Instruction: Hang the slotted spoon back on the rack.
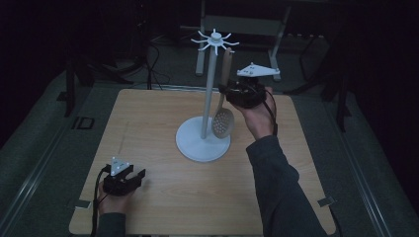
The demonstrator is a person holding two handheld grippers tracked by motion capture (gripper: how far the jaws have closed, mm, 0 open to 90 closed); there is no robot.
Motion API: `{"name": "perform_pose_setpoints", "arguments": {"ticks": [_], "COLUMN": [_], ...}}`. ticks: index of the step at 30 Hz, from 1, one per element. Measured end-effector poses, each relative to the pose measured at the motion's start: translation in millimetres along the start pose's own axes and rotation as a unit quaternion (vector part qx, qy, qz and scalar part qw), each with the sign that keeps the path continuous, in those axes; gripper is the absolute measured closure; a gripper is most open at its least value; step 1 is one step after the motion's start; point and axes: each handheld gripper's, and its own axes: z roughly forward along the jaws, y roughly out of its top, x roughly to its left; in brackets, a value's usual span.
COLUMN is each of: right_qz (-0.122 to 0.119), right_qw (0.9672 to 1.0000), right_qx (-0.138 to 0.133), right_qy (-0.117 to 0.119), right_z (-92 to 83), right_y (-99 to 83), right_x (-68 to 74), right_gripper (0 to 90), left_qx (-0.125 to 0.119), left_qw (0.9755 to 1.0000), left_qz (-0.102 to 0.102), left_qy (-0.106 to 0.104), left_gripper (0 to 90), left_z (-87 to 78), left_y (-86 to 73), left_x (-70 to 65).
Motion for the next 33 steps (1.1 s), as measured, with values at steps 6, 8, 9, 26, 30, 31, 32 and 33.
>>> {"name": "perform_pose_setpoints", "arguments": {"ticks": [6, 8, 9, 26, 30, 31, 32, 33], "right_qz": [0.000, -0.004, -0.006, 0.014, 0.030, 0.033, 0.036, 0.038], "right_qw": [1.0000, 1.0000, 1.0000, 0.9997, 0.9987, 0.9984, 0.9976, 0.9973], "right_qx": [0.001, 0.002, 0.000, 0.016, 0.033, 0.039, 0.050, 0.053], "right_qy": [0.007, 0.008, 0.008, -0.012, -0.023, -0.026, -0.033, -0.035], "right_z": [-2.7, -4.9, -6.0, -24.5, -25.9, -26.5, -27.0, -27.3], "right_y": [-7.2, -9.4, -10.8, -57.3, -77.0, -83.0, -93.2, -97.0], "right_x": [-0.8, 0.1, 0.3, -22.8, -34.6, -37.4, -41.6, -43.1], "right_gripper": [61.5, 60.4, 60.2, 59.7, 59.7, 59.6, 59.6, 59.6], "left_qx": [0.001, 0.000, 0.001, 0.002, 0.005, 0.005, 0.005, 0.005], "left_qw": [1.0000, 1.0000, 1.0000, 1.0000, 1.0000, 0.9999, 0.9999, 0.9999], "left_qz": [0.001, 0.001, 0.002, 0.001, 0.004, 0.005, 0.005, 0.004], "left_qy": [0.001, 0.002, 0.002, 0.007, 0.007, 0.008, 0.008, 0.009], "left_gripper": [47.8, 47.7, 47.5, 45.8, 45.7, 45.7, 45.6, 45.5], "left_z": [0.5, 0.8, 0.7, 2.3, 2.1, 2.1, 2.2, 2.3], "left_y": [-0.1, -0.2, -0.1, -0.1, 0.0, 0.0, 0.1, 0.0], "left_x": [-0.2, -0.5, -0.6, -0.7, -0.9, -0.8, -0.8, -0.9]}}
